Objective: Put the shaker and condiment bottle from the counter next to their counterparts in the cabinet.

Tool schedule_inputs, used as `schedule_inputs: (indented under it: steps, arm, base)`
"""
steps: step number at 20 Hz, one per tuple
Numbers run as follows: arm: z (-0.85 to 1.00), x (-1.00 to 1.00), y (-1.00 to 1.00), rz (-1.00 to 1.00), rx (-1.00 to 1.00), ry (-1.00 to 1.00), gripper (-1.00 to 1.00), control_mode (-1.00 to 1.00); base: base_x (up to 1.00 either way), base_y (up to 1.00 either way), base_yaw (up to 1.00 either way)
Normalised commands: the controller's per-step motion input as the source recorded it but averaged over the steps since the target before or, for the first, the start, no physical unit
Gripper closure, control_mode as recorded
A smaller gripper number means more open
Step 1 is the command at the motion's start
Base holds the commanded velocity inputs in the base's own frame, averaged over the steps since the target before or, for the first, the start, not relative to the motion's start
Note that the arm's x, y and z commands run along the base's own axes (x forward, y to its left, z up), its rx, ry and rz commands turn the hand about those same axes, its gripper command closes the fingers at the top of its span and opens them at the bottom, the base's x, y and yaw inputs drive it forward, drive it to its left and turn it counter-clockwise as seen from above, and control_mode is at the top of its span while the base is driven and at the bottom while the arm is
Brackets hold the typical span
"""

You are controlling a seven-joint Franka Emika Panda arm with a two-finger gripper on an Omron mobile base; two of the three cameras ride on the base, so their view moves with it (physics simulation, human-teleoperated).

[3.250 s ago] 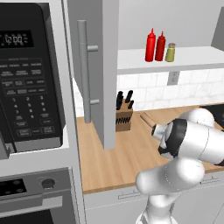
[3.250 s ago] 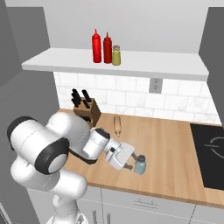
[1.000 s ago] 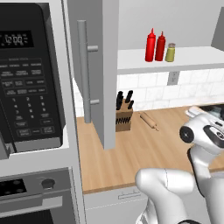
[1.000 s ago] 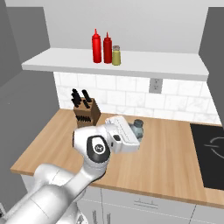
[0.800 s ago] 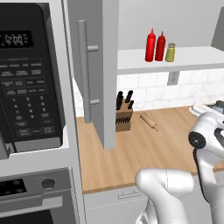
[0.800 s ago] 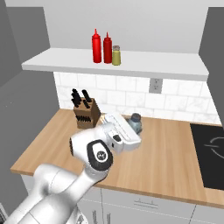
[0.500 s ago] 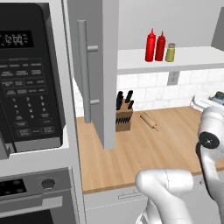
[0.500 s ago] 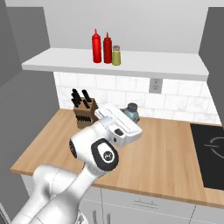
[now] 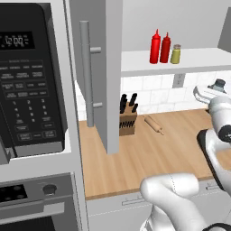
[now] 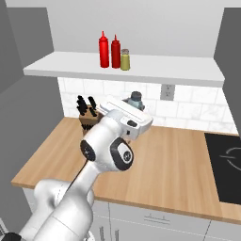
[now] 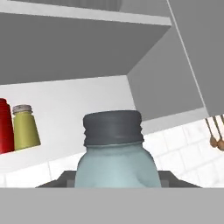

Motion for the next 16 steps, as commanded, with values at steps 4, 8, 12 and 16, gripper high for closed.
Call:
schedule_inputs:
  steps: [4,8,12,16]
  arm:
    - [0.84,0.0,0.0,0.15,0.0,-0.01,1.0,-1.0]
    - [0.14,0.08,0.32,0.07,-0.14,0.04,1.0,-1.0]
    - [0.53,0.07,0.01,0.12,-0.02,0.0,1.0,-1.0]
    - [0.68,0.0,0.0,0.09,0.0,0.0,1.0,-1.0]
  base:
    - [0.0,0.0,0.0]
    - [0.0,0.0,0.0]
    - [0.0,0.0,0.0]
    - [0.0,0.0,0.0]
